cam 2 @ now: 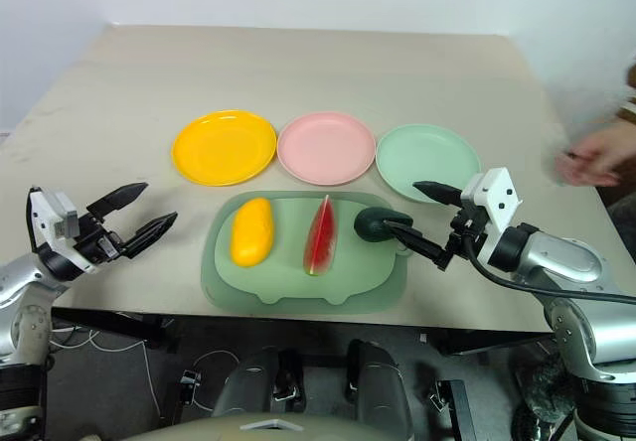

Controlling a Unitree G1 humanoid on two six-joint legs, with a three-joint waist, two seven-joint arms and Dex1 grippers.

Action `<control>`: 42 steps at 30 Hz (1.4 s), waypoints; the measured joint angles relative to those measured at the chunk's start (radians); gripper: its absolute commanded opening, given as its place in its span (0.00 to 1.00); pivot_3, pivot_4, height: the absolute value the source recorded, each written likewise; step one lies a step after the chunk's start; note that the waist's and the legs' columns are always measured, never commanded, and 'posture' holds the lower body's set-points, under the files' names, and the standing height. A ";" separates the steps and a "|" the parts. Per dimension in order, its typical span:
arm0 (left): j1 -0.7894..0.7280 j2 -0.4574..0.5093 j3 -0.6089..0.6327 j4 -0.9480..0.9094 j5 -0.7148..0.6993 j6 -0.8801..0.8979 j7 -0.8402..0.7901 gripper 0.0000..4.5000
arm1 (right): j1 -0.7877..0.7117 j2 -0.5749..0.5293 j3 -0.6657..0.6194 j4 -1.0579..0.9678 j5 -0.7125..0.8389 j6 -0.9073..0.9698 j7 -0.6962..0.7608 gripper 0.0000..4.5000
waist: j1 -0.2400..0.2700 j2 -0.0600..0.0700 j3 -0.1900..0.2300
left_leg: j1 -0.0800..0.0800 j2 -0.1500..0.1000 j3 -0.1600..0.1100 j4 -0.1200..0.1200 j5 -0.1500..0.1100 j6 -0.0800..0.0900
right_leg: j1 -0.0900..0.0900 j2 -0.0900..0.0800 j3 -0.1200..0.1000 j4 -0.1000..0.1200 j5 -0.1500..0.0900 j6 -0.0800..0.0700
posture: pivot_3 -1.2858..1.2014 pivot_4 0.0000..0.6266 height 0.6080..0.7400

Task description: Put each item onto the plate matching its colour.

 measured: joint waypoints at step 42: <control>-0.011 0.098 -0.116 -0.370 -0.203 0.370 -0.067 0.99 | -0.194 -0.136 0.200 0.159 -0.049 0.073 0.241 1.00 | 0.000 0.000 0.000 | 0.000 0.000 0.000 0.000 0.000 0.000 | 0.000 0.000 0.000 0.000 0.000 0.000 | 0.52 0.24 0.67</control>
